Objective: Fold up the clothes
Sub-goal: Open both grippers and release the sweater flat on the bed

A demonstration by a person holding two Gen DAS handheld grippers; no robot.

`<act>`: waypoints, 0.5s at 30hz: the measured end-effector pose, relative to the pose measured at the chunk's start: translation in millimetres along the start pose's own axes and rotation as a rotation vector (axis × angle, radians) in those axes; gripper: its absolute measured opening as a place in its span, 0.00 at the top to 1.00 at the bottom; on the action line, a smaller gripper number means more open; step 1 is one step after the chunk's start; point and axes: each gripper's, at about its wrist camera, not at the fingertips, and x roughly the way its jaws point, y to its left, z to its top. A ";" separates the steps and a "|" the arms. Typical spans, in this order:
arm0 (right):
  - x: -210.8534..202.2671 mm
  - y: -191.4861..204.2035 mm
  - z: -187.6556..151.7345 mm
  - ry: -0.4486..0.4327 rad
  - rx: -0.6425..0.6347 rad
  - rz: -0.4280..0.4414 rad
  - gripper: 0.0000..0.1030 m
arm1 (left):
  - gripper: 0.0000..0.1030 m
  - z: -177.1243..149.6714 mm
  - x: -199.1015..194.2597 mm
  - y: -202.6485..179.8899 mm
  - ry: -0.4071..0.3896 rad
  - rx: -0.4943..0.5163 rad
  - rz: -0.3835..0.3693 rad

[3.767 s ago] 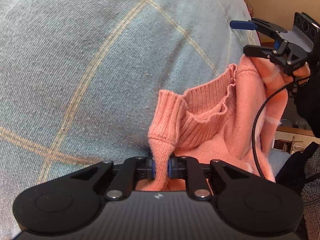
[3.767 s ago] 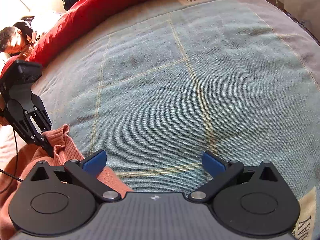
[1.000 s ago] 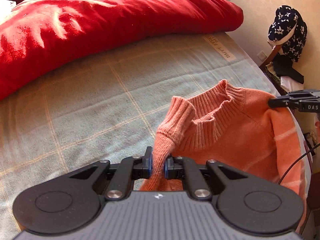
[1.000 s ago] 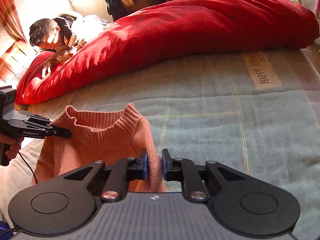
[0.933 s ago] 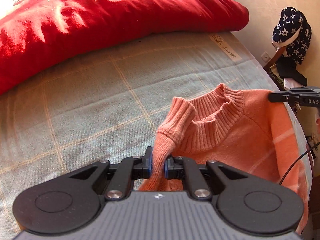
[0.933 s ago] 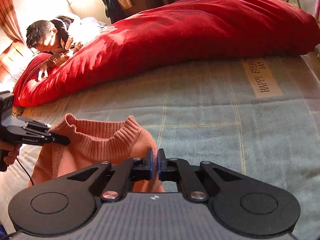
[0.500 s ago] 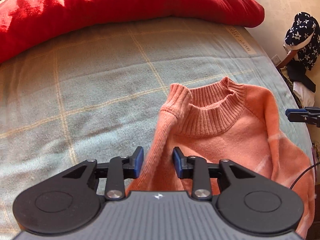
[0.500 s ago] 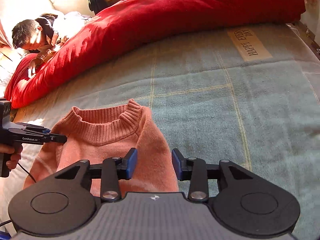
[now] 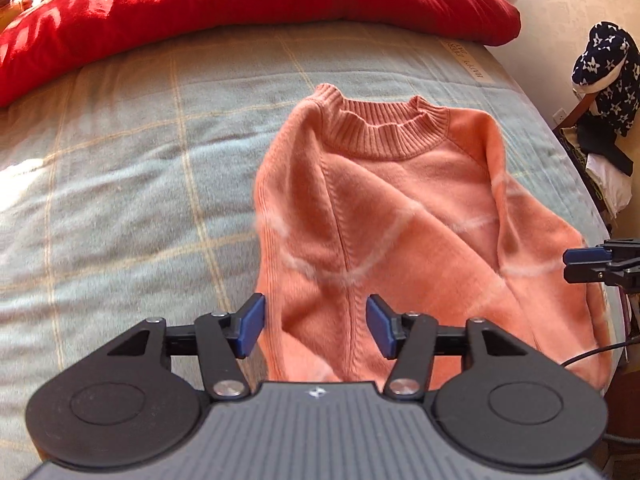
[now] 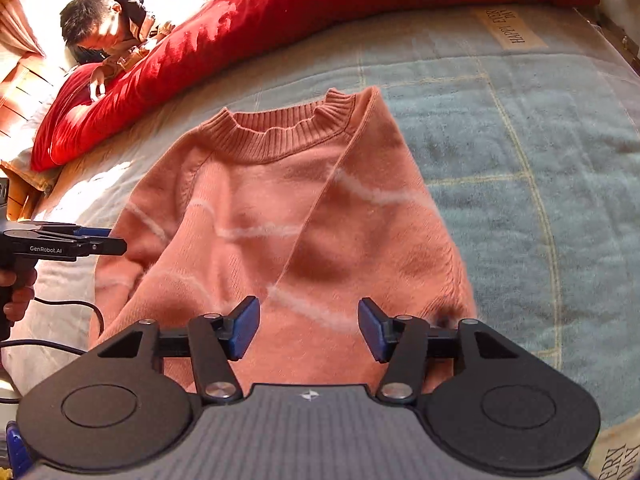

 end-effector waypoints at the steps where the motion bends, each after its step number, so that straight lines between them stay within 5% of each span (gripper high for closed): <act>1: -1.4 5.5 -5.1 0.003 -0.009 -0.011 0.39 | 0.41 -7.5 -4.6 -2.5 -0.003 -0.009 0.003; 15: -21.0 58.6 -66.8 0.064 -0.025 -0.004 0.27 | 0.40 -83.8 -22.2 -27.7 0.033 -0.195 0.045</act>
